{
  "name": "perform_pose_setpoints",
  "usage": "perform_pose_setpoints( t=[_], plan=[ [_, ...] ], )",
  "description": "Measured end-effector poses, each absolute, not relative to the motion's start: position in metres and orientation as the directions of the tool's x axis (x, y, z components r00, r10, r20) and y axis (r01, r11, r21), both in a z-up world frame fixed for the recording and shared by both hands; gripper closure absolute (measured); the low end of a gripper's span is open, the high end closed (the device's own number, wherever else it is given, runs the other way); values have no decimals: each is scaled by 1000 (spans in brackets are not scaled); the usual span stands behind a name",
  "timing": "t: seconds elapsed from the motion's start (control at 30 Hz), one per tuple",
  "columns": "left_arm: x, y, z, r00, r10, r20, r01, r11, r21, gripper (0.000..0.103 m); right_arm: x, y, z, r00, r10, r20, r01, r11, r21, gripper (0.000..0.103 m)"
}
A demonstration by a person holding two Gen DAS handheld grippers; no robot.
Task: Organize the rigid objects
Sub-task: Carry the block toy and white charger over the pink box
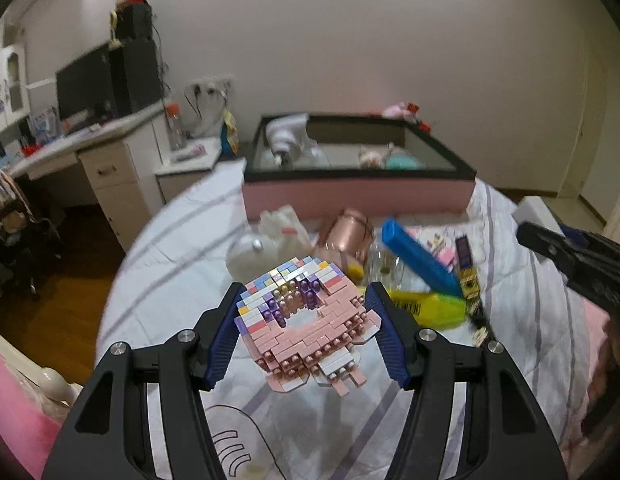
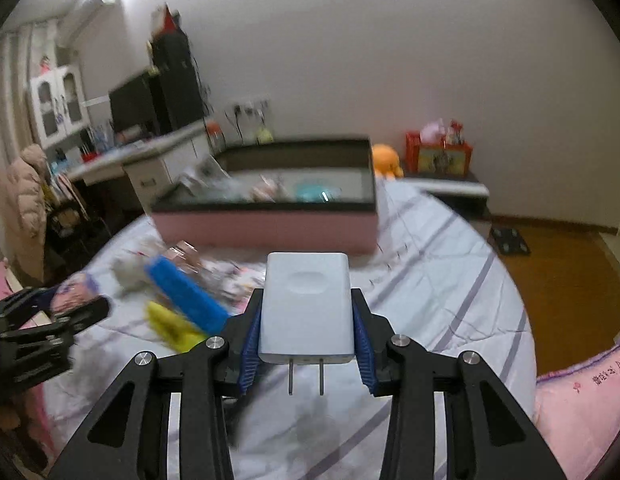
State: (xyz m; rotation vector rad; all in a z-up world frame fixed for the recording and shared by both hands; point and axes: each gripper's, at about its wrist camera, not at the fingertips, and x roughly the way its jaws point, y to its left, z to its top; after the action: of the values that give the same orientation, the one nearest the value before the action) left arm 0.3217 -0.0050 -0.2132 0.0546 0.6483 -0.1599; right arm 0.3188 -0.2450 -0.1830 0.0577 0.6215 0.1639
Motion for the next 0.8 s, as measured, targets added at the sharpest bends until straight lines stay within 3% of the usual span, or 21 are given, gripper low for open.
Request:
perform_pose_setpoints(
  t=[0.2,0.57,0.8],
  plan=[
    [294,-15,-181,851,-131,-509,161,987,16,41,284,-217,-150,864,188,-467,-173,982,76,62],
    [246,-17,-127,927,-141,-347,155,988,13,41,256,-204,-114,909,188,-372,-183,982,48,62],
    [238,-19,-112,936,-144,-321,161,987,27,41,253,-199,-99,928,178,-327,-179,983,28,62]
  ],
)
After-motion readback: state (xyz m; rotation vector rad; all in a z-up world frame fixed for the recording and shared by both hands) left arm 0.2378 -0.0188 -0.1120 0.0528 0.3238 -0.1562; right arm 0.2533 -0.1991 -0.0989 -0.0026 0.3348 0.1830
